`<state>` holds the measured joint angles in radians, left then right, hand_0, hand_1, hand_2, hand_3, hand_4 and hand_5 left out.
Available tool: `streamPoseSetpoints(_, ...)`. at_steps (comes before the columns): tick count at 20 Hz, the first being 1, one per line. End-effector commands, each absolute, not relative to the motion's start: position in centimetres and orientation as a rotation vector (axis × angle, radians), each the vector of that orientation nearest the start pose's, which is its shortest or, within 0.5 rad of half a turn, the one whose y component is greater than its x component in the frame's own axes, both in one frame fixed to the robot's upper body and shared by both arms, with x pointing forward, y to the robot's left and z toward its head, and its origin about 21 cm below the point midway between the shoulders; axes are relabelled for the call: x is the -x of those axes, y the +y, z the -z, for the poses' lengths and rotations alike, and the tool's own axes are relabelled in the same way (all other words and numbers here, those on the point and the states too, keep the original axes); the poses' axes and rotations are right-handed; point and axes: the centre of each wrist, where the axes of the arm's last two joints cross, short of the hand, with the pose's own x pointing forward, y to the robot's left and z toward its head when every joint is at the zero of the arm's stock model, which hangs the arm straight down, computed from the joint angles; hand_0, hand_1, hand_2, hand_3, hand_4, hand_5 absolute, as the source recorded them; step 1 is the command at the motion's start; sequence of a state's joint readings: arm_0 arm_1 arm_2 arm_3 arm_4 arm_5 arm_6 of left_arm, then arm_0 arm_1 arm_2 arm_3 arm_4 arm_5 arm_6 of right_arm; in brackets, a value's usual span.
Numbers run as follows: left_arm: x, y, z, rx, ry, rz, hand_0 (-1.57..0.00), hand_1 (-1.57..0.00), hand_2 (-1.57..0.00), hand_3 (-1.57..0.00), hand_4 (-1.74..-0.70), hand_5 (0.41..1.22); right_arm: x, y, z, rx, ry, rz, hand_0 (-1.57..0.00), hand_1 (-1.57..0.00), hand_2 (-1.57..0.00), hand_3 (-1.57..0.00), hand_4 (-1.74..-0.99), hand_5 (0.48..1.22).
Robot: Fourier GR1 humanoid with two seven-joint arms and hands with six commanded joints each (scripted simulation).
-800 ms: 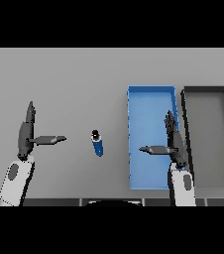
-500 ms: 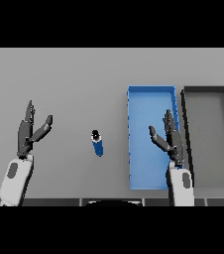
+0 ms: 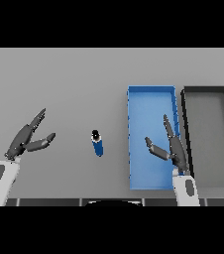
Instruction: Pick up the blue pipe and place it into the blue bin.
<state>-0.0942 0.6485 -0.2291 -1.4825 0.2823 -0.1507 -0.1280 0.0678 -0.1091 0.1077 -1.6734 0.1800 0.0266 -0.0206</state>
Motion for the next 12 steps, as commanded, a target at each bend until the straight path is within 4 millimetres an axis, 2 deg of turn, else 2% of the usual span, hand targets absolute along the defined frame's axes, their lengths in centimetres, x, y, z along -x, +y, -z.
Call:
streamPoseSetpoints(1, -26.4, 32.7, -4.5, 0.04, -1.543, 0.594, 0.0, 0.0, 0.0, 0.0, -1.09, 0.596, -22.9, -23.2, -1.0, 0.122, -1.626, -0.316, 0.0, 0.0, 0.0, 0.0, -1.186, 0.598)
streamPoseSetpoints(5, -25.2, 30.6, -4.8, 0.184, -1.507, 0.711, 0.0, 0.0, 0.0, 0.0, -1.11, 0.534, -23.0, -22.9, -1.0, 0.101, -1.642, -0.344, 0.0, 0.0, 0.0, 0.0, -1.201, 0.609)
streamPoseSetpoints(8, -24.4, 27.8, -3.7, 0.28, -1.467, 0.772, 0.0, 0.0, 0.0, 0.0, -1.16, 0.497, -23.1, -22.8, -1.3, 0.108, -1.653, -0.348, 0.0, 0.0, 0.0, 0.0, -1.208, 0.612)
streamPoseSetpoints(12, -23.9, 25.4, -3.0, 0.288, -1.473, 0.831, 0.0, 0.0, 0.0, 0.0, -1.18, 0.469, -22.6, -22.9, -1.4, 0.099, -1.648, -0.33, 0.0, 0.0, 0.0, 0.0, -1.221, 0.618)
